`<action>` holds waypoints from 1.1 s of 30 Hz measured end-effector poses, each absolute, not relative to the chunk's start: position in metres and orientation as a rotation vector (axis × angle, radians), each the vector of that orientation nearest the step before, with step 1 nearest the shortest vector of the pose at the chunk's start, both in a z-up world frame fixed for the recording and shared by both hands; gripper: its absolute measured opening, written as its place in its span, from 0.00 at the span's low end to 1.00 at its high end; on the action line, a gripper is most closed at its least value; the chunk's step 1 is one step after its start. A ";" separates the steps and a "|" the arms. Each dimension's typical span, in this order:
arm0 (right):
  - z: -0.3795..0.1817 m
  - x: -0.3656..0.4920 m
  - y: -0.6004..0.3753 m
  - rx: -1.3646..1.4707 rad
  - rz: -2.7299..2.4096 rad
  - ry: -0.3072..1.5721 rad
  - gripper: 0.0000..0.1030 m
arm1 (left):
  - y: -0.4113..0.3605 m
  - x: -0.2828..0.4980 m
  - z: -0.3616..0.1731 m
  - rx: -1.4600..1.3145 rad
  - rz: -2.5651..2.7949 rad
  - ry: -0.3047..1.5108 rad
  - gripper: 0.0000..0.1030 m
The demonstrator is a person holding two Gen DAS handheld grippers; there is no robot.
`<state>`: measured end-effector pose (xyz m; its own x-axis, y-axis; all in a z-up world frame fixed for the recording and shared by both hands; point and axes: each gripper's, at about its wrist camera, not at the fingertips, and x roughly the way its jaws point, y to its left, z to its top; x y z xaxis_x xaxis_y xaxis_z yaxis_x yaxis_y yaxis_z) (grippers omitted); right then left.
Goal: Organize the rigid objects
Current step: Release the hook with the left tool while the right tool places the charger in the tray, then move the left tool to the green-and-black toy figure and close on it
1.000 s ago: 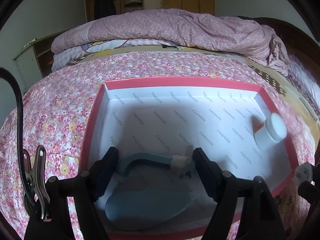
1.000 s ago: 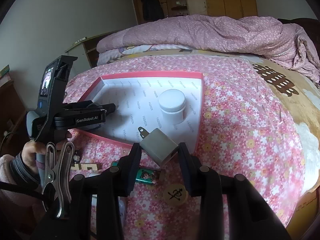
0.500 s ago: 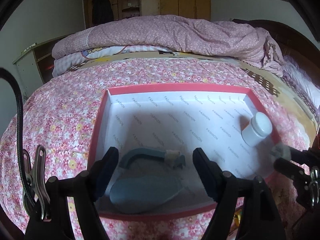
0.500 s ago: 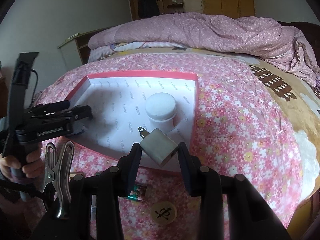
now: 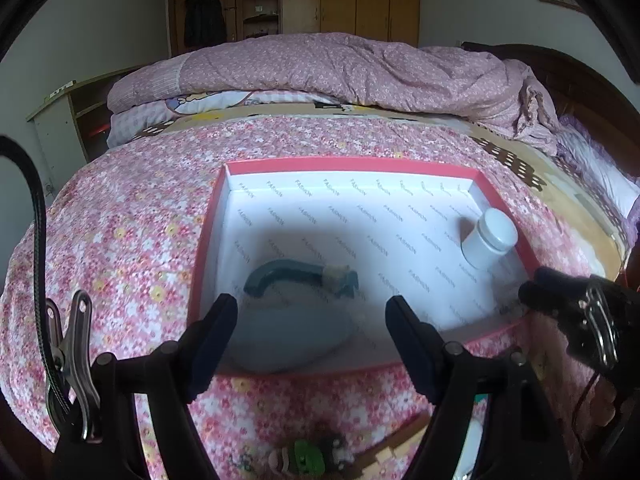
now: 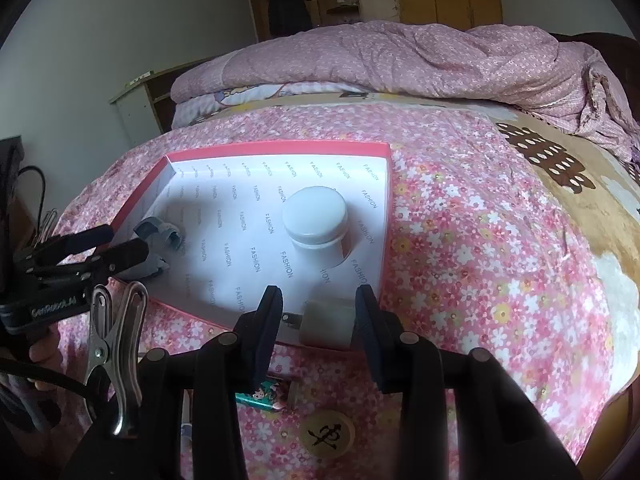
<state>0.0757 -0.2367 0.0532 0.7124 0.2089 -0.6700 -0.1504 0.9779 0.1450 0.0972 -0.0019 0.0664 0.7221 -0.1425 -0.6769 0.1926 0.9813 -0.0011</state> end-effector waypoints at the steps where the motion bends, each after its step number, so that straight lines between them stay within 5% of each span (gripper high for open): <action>1: 0.055 0.074 -0.237 0.078 0.196 0.747 0.39 | -0.001 0.094 0.067 0.070 -0.183 0.741 0.78; 6: 0.060 0.064 -0.236 0.067 0.195 0.723 0.46 | 0.008 0.077 0.067 0.063 -0.173 0.751 0.78; 33: 0.041 -0.019 -0.216 0.054 0.268 0.771 0.46 | 0.046 0.026 0.033 -0.027 -0.116 0.850 0.78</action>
